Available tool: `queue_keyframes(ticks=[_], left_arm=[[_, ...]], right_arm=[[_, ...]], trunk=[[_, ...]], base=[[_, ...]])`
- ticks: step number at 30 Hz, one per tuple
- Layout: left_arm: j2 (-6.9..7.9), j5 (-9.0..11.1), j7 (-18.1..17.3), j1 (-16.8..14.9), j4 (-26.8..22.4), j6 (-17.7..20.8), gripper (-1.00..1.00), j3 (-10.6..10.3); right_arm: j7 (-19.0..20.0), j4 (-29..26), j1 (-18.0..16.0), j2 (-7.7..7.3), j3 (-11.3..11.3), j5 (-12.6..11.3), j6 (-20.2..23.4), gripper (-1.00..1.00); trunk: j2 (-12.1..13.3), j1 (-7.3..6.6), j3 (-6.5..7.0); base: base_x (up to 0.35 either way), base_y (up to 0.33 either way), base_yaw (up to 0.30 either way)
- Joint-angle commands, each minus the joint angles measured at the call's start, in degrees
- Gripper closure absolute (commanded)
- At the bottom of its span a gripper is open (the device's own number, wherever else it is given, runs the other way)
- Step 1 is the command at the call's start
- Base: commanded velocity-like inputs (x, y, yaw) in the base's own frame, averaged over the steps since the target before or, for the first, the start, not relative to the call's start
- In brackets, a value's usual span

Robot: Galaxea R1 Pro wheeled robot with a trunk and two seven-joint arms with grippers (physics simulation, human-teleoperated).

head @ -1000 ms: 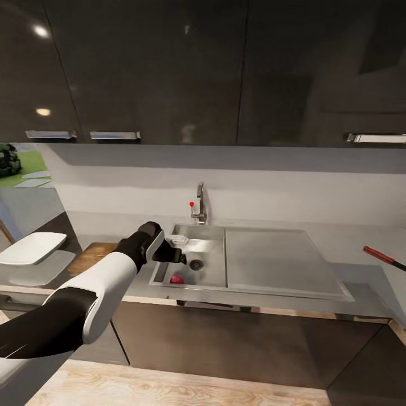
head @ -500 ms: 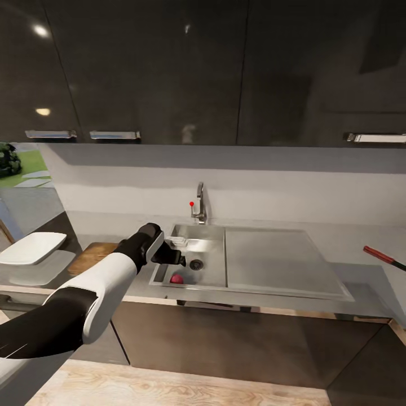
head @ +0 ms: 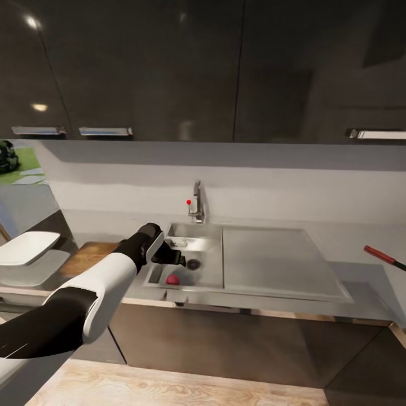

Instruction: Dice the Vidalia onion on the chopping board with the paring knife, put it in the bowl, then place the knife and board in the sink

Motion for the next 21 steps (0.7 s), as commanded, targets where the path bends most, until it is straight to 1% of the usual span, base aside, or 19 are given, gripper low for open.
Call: queue_keyframes(ticks=[1, 5, 12, 21], left_arm=[[0.04, 0.32, -0.05, -0.06, -0.04, 0.19, -1.0, -0.47], [0.05, 0.33, -0.05, -0.06, -0.01, 0.19, -1.0, -0.47], [0.03, 0.4, -0.08, -0.06, 0.0, 0.19, -1.0, -0.47], [0.06, 0.46, -0.05, -0.06, 0.0, 0.19, -1.0, -0.47]], right_arm=[[0.0, -0.08, 0.0, 0.08, -0.32, 0.6, -0.11, -1.0], [0.01, -0.06, 0.0, 0.07, -0.32, 0.6, -0.11, -1.0], [0.06, -0.04, 0.01, 0.07, -0.32, 0.6, -0.1, -1.0], [0.16, -0.05, 0.0, 0.07, -0.32, 0.6, -0.11, -1.0]], trunk=[[-0.12, 0.05, -0.2], [-0.12, 0.05, -0.52], [-0.12, 0.05, -1.09], [-0.12, 0.05, -1.83]], base=[[0.163, -0.166, 0.0], [0.066, -0.067, 0.0], [0.012, -0.012, 0.0], [0.066, 0.043, 0.0]])
